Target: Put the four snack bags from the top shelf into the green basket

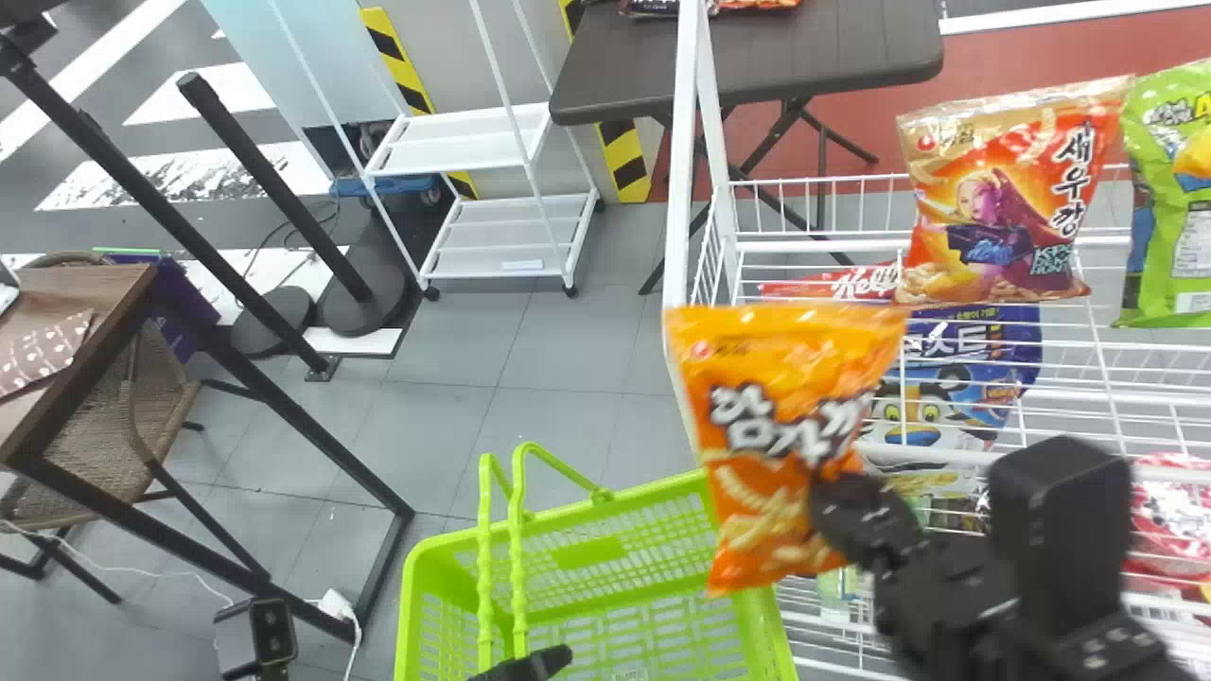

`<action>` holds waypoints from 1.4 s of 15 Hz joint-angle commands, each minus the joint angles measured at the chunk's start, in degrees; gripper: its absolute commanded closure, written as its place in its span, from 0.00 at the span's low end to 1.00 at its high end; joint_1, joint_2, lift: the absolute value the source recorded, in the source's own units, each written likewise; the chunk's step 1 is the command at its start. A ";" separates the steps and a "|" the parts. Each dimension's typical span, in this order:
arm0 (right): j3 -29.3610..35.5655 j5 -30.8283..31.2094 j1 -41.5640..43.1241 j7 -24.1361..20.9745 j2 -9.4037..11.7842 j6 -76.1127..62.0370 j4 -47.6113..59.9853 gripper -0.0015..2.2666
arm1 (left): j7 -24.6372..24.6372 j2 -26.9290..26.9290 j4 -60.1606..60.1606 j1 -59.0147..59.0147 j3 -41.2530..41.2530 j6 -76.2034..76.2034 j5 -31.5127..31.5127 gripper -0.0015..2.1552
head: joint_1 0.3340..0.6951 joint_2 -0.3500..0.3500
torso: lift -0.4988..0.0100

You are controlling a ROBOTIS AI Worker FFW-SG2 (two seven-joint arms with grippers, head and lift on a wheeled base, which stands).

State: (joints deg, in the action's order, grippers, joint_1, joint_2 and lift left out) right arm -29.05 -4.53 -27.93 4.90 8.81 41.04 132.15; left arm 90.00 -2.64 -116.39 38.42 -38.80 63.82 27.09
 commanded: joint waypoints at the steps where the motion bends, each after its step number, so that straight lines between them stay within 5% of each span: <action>1: -4.52 -0.57 1.82 -0.25 -0.11 0.41 -2.52 0.99 | 0.57 0.00 0.02 0.08 0.48 0.12 -0.02 1.00 | 1.00 1.00 | 0.98; 10: -12.70 -9.88 10.26 -1.65 -0.82 3.75 -18.16 0.99 | 0.57 -0.09 -0.33 -0.63 2.94 2.06 -0.11 1.00 | 1.00 1.00 | 0.98; 15: -18.23 -11.90 21.33 -2.36 -6.62 10.08 -32.66 0.96 | 0.57 -0.09 -0.50 -0.80 3.99 2.94 -0.20 1.00 | 1.00 1.00 | 0.98; 16: -18.76 -14.19 22.83 -2.18 -6.70 10.60 -33.72 0.78 | 0.57 -0.09 -0.50 -0.80 3.99 2.94 -0.20 1.00 | 1.00 1.00 | 0.98; 18: -17.62 -14.72 22.21 -1.48 -6.00 10.25 -32.75 0.00 | 0.57 -0.09 -0.24 -0.80 3.82 2.94 -0.20 1.00 | 1.00 1.00 | 0.98; 21: -11.55 -16.21 17.91 0.98 -2.48 11.13 -23.79 0.02 | 0.57 -0.09 -0.15 -0.80 3.64 2.94 -0.37 1.00 | 1.00 1.00 | 0.98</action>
State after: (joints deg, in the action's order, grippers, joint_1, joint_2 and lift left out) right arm -43.56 -20.23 -7.93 5.43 4.69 51.66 104.01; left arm 90.00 -2.72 -116.56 37.61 -35.09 66.77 26.79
